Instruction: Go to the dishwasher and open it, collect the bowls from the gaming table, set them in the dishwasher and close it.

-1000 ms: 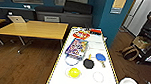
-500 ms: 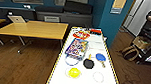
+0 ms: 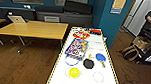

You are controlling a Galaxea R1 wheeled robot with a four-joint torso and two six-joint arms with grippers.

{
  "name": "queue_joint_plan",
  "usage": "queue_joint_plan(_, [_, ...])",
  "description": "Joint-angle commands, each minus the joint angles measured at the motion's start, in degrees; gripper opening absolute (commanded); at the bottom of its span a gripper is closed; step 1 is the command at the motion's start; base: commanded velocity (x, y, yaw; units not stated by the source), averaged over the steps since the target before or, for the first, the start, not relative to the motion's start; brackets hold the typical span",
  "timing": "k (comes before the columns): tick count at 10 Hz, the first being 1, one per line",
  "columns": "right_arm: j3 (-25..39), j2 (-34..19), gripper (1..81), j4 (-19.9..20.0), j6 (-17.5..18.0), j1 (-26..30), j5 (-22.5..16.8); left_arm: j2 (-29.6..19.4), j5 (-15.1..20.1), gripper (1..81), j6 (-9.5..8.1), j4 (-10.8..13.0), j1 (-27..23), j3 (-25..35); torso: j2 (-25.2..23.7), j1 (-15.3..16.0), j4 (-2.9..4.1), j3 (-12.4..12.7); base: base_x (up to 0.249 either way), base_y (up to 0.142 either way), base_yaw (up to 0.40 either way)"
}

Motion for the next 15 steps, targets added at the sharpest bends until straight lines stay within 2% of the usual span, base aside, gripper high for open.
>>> queue_joint_plan(1, [-7.5,6.9,1.0,-7.5,-0.2,-6.2,8.4,-12.4,3.0,81.1,-0.26,-0.7,-8.9,15.5,0.0,0.0,0.0,0.0,0.0,0.0,0.0])
queue_joint_plan(4, [-13.1,15.0,1.0,-10.7,-0.4,-8.9,9.5,-19.9,3.1,81.1,-0.35,-2.9,-15.2,24.5,0.0,0.0,0.0,0.0,0.0,0.0,0.0])
queue_joint_plan(6, [-15.7,19.1,1.0,-11.2,-0.9,-9.4,9.5,-23.5,3.3,81.1,-0.35,-6.6,-19.1,27.5,0.0,0.0,0.0,0.0,0.0,0.0,0.0])
queue_joint_plan(8, [-18.6,24.2,1.0,-12.0,-0.9,-9.3,8.8,-26.3,3.4,81.1,-0.43,-12.8,-23.5,30.7,0.0,0.0,0.0,0.0,0.0,0.0,0.0])
queue_joint_plan(9, [-19.9,26.2,1.0,-12.1,-0.9,-9.2,8.7,-27.1,3.6,81.1,-0.87,-16.9,-26.1,31.6,0.0,0.0,0.0,0.0,0.0,0.0,0.0])
queue_joint_plan(10, [-21.0,27.8,1.0,-12.1,-0.9,-9.1,8.7,-28.2,3.7,81.1,-0.87,-22.1,-29.2,33.1,0.0,0.0,0.0,0.0,0.0,0.0,0.0])
queue_joint_plan(11, [-21.7,29.0,1.0,-12.1,-0.9,-9.0,8.6,-29.3,4.1,81.1,-0.87,-25.0,-32.2,34.5,0.0,0.0,0.0,0.0,0.0,0.0,0.0])
queue_joint_plan(12, [-22.0,29.9,1.0,-12.1,-0.9,-8.7,8.6,-29.3,7.3,81.1,-0.96,-26.6,-36.2,35.2,0.0,0.0,0.0,0.0,0.0,0.0,0.0])
queue_joint_plan(13, [-22.1,30.3,1.0,-12.1,-1.1,-8.5,8.6,-28.6,8.9,81.1,-0.96,-28.2,-38.9,34.1,0.0,0.0,0.0,0.0,0.0,0.0,0.0])
queue_joint_plan(15, [-23.1,31.7,1.0,-12.1,-1.1,-8.3,8.6,-25.9,14.0,81.1,-0.96,-32.4,-43.4,30.1,0.0,0.0,0.0,0.0,0.0,0.0,0.0])
